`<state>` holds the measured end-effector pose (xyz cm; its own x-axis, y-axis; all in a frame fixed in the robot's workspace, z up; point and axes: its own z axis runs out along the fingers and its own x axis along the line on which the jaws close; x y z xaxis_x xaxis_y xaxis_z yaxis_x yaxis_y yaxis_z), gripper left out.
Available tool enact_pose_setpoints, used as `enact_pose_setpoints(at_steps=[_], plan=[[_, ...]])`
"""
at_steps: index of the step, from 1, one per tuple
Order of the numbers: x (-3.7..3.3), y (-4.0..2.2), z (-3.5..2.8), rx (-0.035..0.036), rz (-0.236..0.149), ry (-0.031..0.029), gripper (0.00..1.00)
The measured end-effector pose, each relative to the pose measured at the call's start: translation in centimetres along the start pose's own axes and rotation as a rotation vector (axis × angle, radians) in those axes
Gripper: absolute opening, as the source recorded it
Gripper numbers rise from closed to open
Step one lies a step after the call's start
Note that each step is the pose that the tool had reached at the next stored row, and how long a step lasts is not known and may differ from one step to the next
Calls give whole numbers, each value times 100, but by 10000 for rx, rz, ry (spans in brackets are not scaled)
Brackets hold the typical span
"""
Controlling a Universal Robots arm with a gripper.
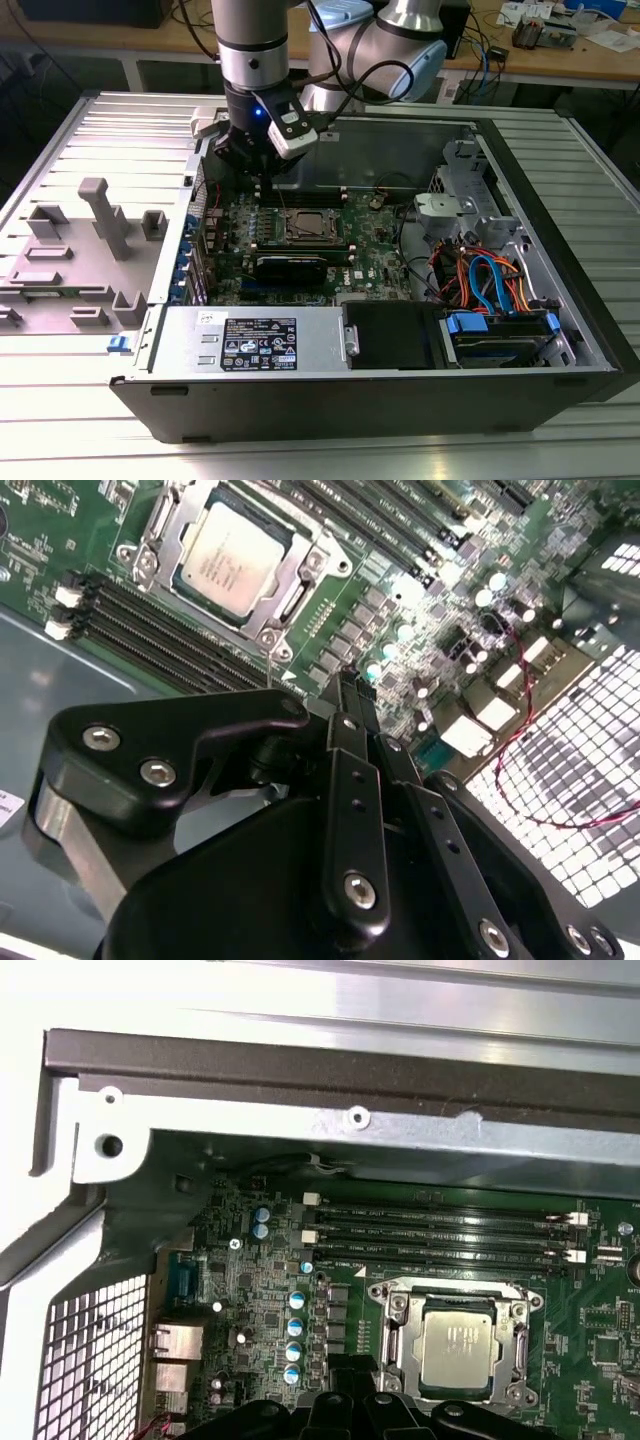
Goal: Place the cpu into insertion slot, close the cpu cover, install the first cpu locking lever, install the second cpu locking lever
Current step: 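Install the first cpu locking lever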
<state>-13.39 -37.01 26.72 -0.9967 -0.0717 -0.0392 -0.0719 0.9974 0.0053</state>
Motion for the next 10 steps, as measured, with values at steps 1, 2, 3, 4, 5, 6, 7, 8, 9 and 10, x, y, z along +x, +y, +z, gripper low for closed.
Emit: enact_pose_setpoints(at_steps=[1,2,3,4,5,6,7,8,9,10], plan=[[0,4,3,0,0,0,11],[-1,5,4,0,-1,-1,11],[0,6,4,0,-2,0,11],[1,6,4,1,-1,1,11],[1,6,4,1,-1,1,11],[8,7,4,1,0,1,11],[14,7,4,1,0,0,11],[15,7,3,1,0,1,11],[15,7,3,1,-1,1,11],[15,7,3,1,0,0,11]])
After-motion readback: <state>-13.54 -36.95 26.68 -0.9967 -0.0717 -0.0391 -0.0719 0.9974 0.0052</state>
